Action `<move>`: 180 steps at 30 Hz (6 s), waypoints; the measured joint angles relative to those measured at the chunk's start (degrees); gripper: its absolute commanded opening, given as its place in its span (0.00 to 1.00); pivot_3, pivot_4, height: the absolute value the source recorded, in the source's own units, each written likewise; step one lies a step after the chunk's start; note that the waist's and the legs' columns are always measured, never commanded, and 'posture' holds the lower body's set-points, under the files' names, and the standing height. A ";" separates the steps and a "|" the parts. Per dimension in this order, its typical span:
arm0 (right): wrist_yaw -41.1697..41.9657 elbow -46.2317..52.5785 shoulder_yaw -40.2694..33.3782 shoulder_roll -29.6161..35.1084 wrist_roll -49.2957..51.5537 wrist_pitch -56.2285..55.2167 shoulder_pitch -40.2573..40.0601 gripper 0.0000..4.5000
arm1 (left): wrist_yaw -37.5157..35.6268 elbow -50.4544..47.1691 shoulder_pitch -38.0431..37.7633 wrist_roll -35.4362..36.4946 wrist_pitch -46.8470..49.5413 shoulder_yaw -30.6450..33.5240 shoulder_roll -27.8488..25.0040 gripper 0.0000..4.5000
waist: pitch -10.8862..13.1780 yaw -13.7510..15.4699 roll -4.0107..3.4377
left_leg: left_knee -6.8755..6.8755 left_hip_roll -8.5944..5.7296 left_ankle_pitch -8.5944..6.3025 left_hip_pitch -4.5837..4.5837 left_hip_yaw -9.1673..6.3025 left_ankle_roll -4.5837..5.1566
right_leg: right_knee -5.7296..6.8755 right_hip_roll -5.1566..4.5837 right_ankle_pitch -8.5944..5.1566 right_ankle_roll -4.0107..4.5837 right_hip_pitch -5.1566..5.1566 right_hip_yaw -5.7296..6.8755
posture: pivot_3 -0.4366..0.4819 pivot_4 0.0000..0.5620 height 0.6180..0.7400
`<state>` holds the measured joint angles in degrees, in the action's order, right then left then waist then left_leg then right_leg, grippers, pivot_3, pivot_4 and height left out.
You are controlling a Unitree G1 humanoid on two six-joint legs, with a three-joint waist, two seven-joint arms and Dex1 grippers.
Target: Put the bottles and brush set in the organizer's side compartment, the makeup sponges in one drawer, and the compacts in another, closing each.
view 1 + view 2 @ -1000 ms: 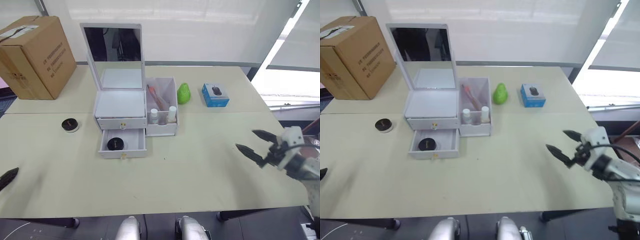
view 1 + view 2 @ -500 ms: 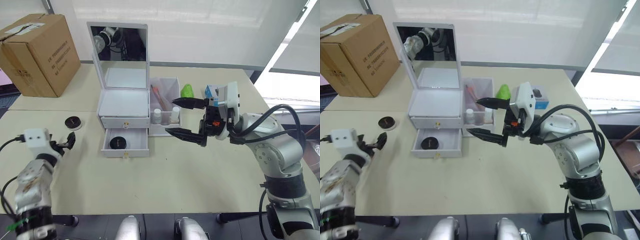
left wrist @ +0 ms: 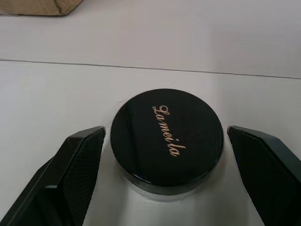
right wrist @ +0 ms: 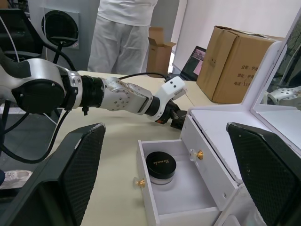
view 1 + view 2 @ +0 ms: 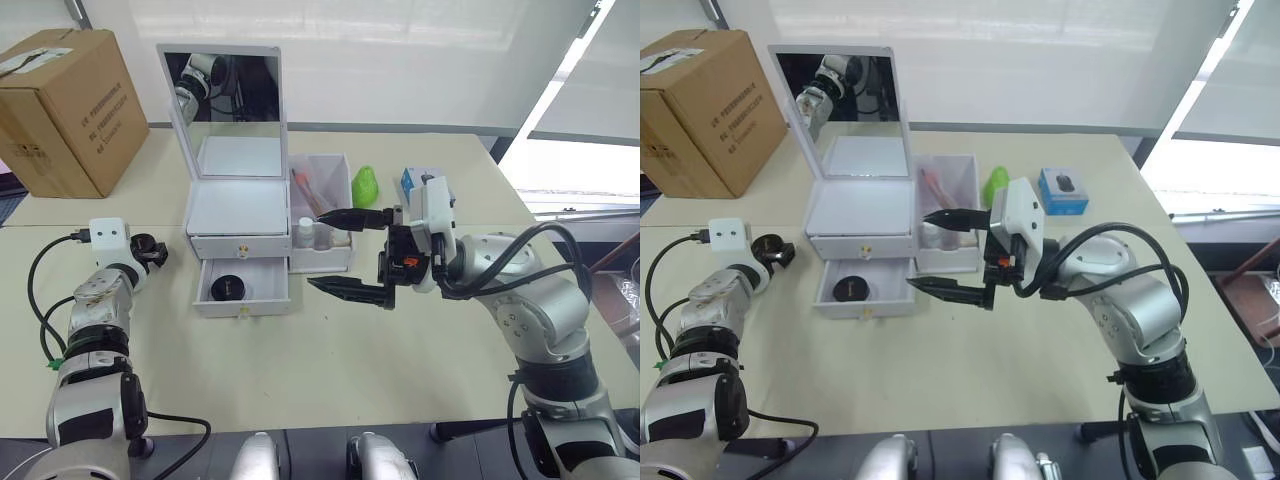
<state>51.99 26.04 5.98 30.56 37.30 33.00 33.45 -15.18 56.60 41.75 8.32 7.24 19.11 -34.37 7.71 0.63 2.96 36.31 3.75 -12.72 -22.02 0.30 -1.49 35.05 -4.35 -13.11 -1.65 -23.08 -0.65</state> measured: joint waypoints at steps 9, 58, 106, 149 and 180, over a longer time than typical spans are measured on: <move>-0.96 0.77 0.06 -0.02 -0.02 0.13 -0.78 1.00 | -1.02 4.78 1.68 -0.02 -4.01 -0.17 -0.41 0.65 | 0.00 0.04 0.00 | 0.00 0.00 0.00 -0.02 0.01 -0.01 | 0.00 -0.02 0.00 -0.01 0.00 0.02 | 0.48 0.27 0.85; -4.80 4.12 -0.90 3.08 -0.07 1.47 -7.79 1.00 | -46.85 -55.12 -18.73 13.92 11.59 -19.81 -8.85 0.65 | 0.17 0.15 -0.32 | -0.11 0.20 0.01 0.03 0.43 0.00 | -0.05 0.01 -0.39 0.22 -0.09 -0.24 | 0.48 0.27 0.85; -5.68 4.64 -1.21 3.14 -0.03 2.50 -9.09 1.00 | -54.44 -69.56 -38.33 29.37 28.09 -1.89 -19.62 0.22 | 0.40 -0.02 -0.66 | -0.29 0.21 0.01 0.21 0.46 -0.01 | -0.07 -0.06 -0.46 0.32 -0.17 -0.21 | 0.48 0.27 0.85; -7.08 5.05 -1.03 2.90 -0.08 2.70 -9.80 1.00 | -36.93 -42.58 -17.82 2.01 5.29 -18.13 -4.38 0.01 | 0.16 0.20 -0.32 | -0.19 0.20 0.01 0.04 0.40 0.00 | -0.04 0.00 -0.25 -0.01 -0.09 -0.16 | 0.48 0.27 0.85; -2.09 -5.78 -15.74 12.69 -5.14 -5.90 -22.97 1.00 | -53.94 -51.47 -40.43 23.13 19.38 14.83 -24.02 0.39 | 0.42 0.20 -0.71 | -0.32 0.23 -0.01 0.28 0.62 -0.02 | -0.12 -0.17 -0.53 0.29 -0.30 -0.15 | 0.48 0.27 0.85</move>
<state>49.90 20.25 -9.77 43.24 32.16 27.10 10.48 -69.13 5.13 1.32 31.45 26.61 33.94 -58.39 8.13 0.83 2.25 35.99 3.98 -12.73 -21.74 0.91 -1.51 34.94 -4.52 -13.65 -1.36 -23.38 -0.80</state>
